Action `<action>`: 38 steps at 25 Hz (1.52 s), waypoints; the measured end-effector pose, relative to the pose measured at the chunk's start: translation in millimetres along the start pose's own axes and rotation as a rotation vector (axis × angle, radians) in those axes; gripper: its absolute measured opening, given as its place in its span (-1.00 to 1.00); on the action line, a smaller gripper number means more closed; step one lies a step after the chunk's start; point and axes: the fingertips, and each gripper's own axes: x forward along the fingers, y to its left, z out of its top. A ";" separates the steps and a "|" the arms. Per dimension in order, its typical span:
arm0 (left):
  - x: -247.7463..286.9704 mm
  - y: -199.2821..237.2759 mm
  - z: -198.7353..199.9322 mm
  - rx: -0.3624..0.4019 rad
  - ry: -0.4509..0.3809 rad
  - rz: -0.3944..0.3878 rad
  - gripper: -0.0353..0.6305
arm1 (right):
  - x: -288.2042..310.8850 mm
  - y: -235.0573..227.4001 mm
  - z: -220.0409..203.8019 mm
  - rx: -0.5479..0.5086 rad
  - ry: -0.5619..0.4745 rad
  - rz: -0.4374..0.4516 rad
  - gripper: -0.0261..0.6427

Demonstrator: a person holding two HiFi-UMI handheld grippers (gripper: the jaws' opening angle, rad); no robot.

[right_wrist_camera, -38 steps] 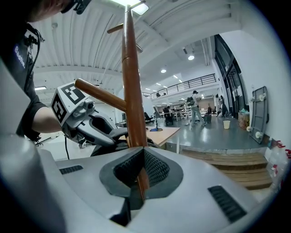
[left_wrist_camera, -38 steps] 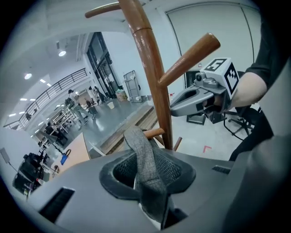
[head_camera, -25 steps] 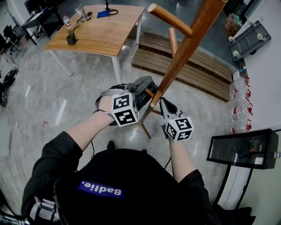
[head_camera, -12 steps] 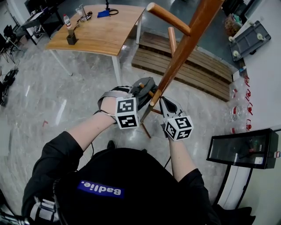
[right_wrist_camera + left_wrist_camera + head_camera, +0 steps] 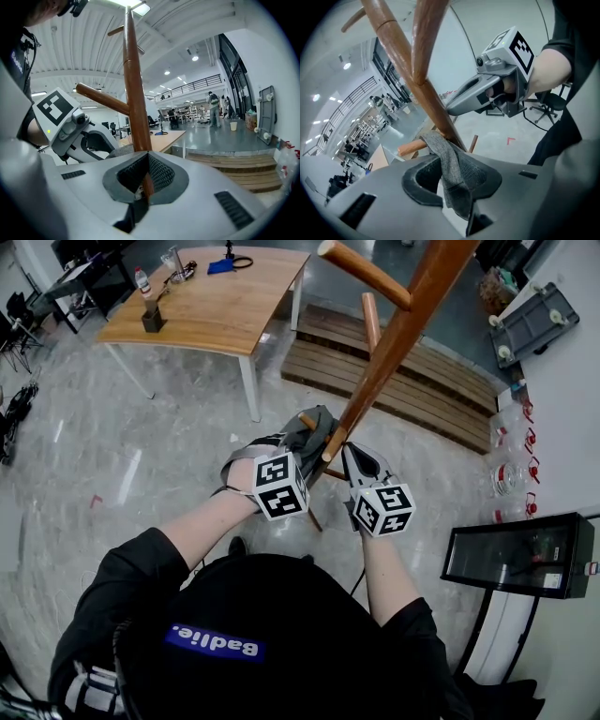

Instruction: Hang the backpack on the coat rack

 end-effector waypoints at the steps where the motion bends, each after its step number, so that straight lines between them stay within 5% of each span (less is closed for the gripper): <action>1: 0.2 -0.5 0.1 -0.033 -0.018 -0.002 -0.57 | -0.2 0.3 0.3 0.001 0.002 -0.002 -0.93; 9: -1.9 1.6 -9.1 -0.377 -0.227 -0.035 -0.51 | 1.3 6.2 -1.1 -0.015 0.024 -0.013 -0.93; 18: -45.4 7.1 -17.4 -0.405 -0.392 0.027 -0.50 | -6.4 23.2 3.0 0.026 0.010 -0.013 -0.93; 27: -127.9 5.2 3.3 -0.541 -0.735 -0.048 -0.50 | -36.0 71.8 6.1 0.133 -0.055 0.051 -0.93; 33: -147.9 -13.8 10.1 -0.547 -0.802 -0.098 -0.53 | -53.5 103.9 23.0 0.136 -0.108 0.093 -0.93; 38: -150.4 -15.4 8.4 -0.551 -0.825 -0.094 -0.85 | -61.9 130.3 17.3 0.113 -0.118 0.123 -0.93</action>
